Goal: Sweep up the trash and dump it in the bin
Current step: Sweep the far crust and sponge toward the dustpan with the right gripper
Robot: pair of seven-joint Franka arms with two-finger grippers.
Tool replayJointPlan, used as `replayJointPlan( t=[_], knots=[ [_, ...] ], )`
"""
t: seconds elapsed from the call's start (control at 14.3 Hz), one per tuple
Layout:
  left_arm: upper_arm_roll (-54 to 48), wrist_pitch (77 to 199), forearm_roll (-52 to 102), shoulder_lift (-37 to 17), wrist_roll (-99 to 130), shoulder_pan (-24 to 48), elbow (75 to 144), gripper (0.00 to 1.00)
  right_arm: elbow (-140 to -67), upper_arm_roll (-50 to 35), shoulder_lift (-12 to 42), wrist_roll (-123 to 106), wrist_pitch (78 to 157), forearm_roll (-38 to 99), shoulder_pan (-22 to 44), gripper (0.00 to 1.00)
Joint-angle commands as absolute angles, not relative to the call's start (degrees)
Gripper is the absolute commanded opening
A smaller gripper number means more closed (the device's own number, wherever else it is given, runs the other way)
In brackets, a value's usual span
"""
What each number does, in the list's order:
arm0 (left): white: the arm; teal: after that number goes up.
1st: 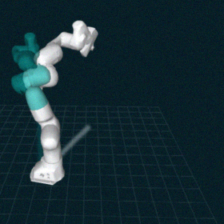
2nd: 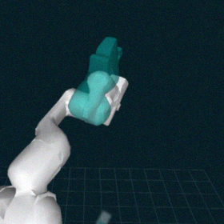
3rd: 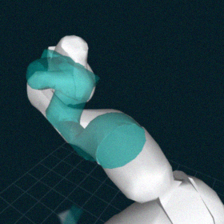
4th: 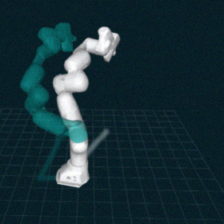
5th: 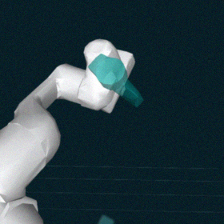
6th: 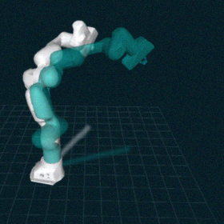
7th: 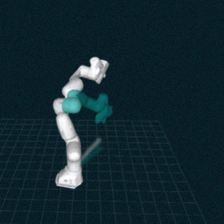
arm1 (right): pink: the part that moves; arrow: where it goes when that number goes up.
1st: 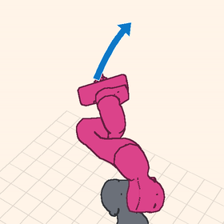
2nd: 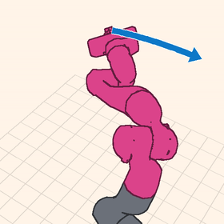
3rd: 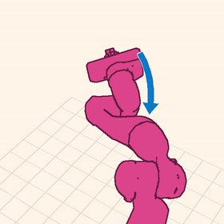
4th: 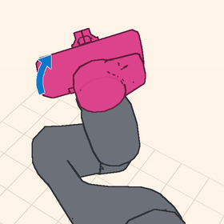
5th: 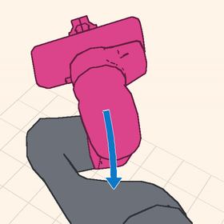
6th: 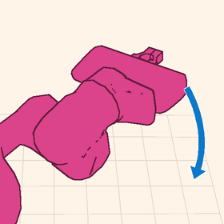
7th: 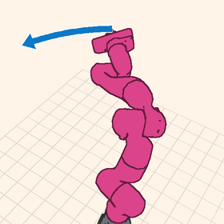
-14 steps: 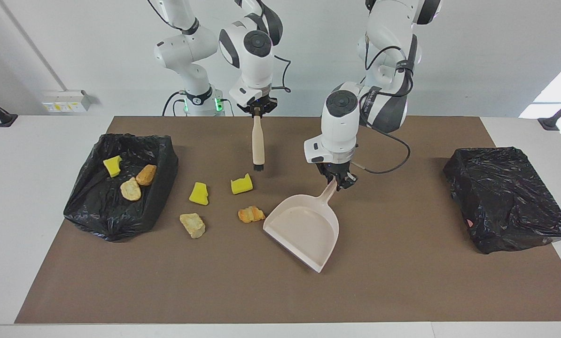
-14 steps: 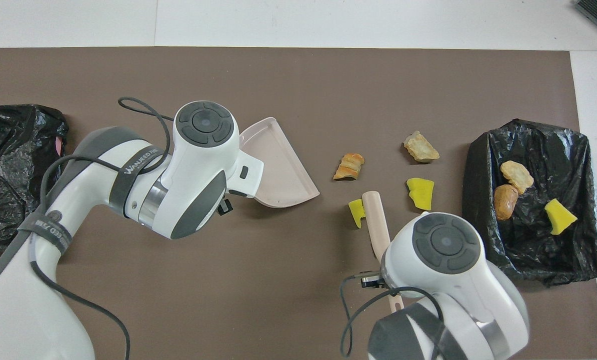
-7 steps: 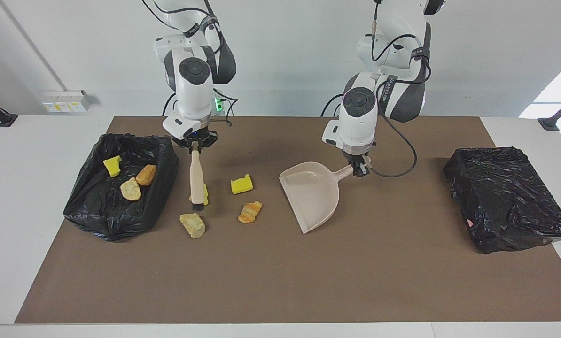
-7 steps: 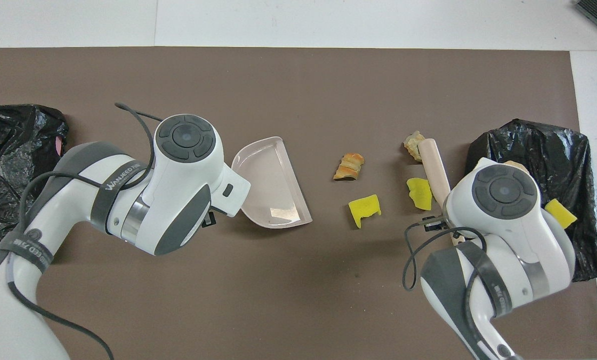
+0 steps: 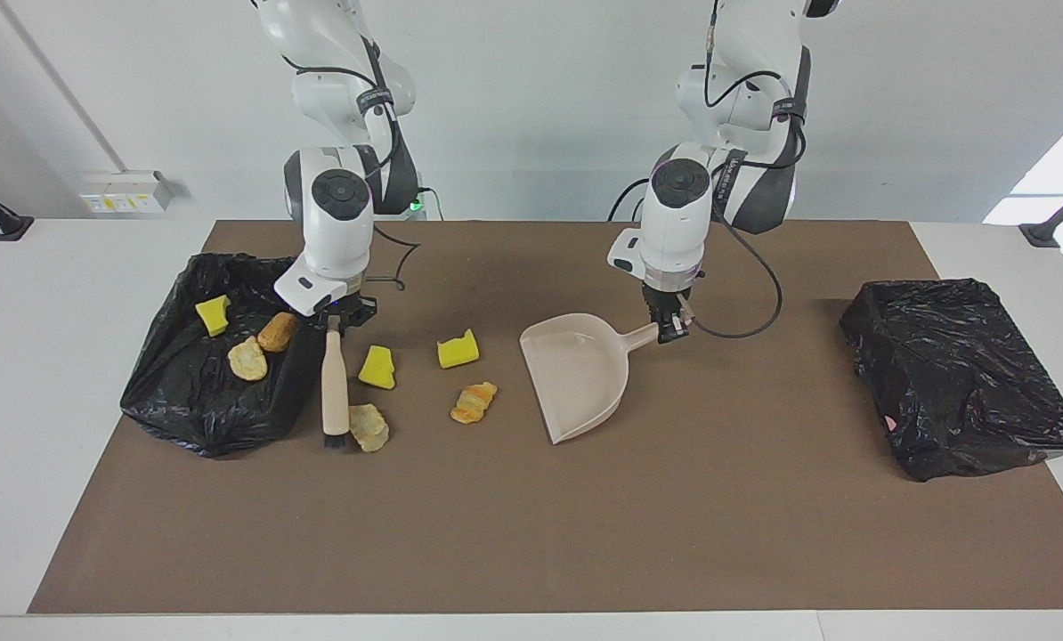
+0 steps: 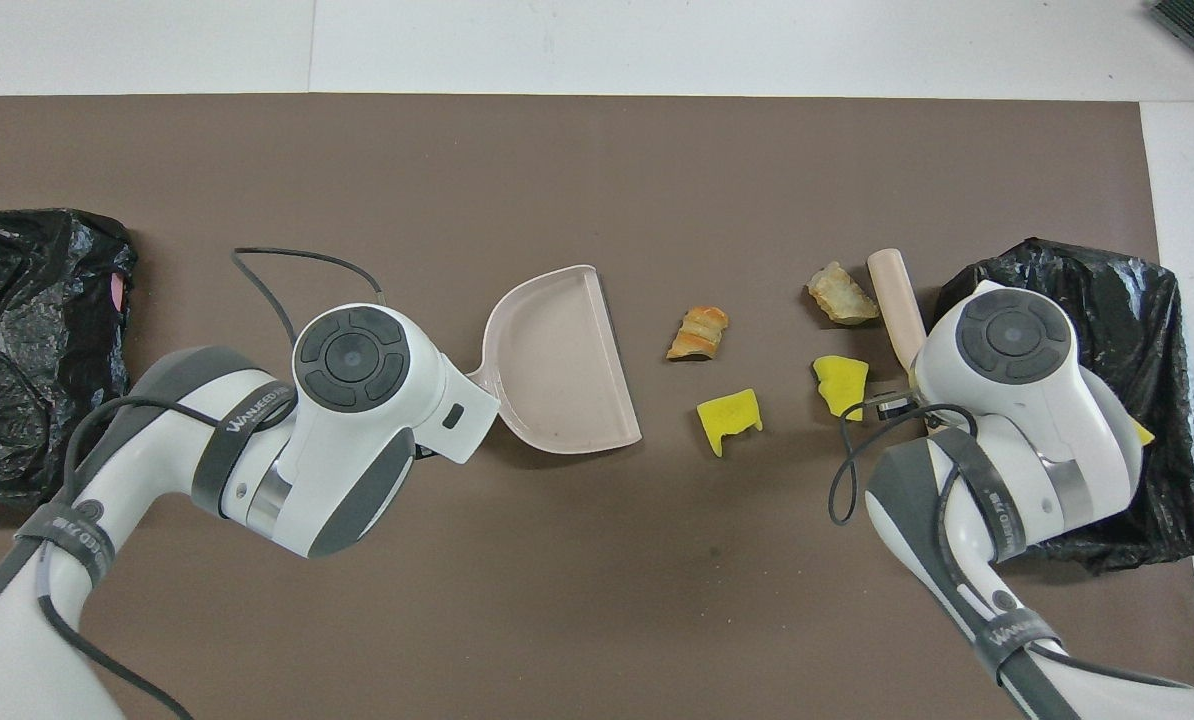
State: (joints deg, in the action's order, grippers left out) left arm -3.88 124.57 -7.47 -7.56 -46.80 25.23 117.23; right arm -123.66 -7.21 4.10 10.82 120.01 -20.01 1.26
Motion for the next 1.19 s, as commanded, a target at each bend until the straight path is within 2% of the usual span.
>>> replayJointPlan(
  t=[0.0,0.28,0.63,0.98,1.12],
  knots=[
    [-3.69,126.56,-7.3,-4.48,-47.72,25.05,120.67,0.0,-124.63,-8.0,3.6,10.02,121.2,-14.09,1.32,0.0],
    [-3.69,126.83,-6.16,-4.13,-47.99,24.7,121.72,0.0,-123.67,-8.0,5.79,12.48,121.73,-7.4,5.79,0.0],
    [-3.69,127.44,-4.49,-4.48,-47.64,24.79,123.22,0.0,-119.54,-8.09,11.06,13.27,122.78,-0.9,12.99,0.0],
    [-3.69,127.35,-4.04,-4.48,-47.37,24.79,123.31,0.0,-116.54,-8.35,11.6,11.79,121.82,10.34,19.68,0.0],
    [-3.6,127.35,-4.04,-4.48,-47.37,24.7,123.31,0.0,-115.14,-8.7,11.69,9.07,121.9,20.51,21.09,0.0]
  ],
)
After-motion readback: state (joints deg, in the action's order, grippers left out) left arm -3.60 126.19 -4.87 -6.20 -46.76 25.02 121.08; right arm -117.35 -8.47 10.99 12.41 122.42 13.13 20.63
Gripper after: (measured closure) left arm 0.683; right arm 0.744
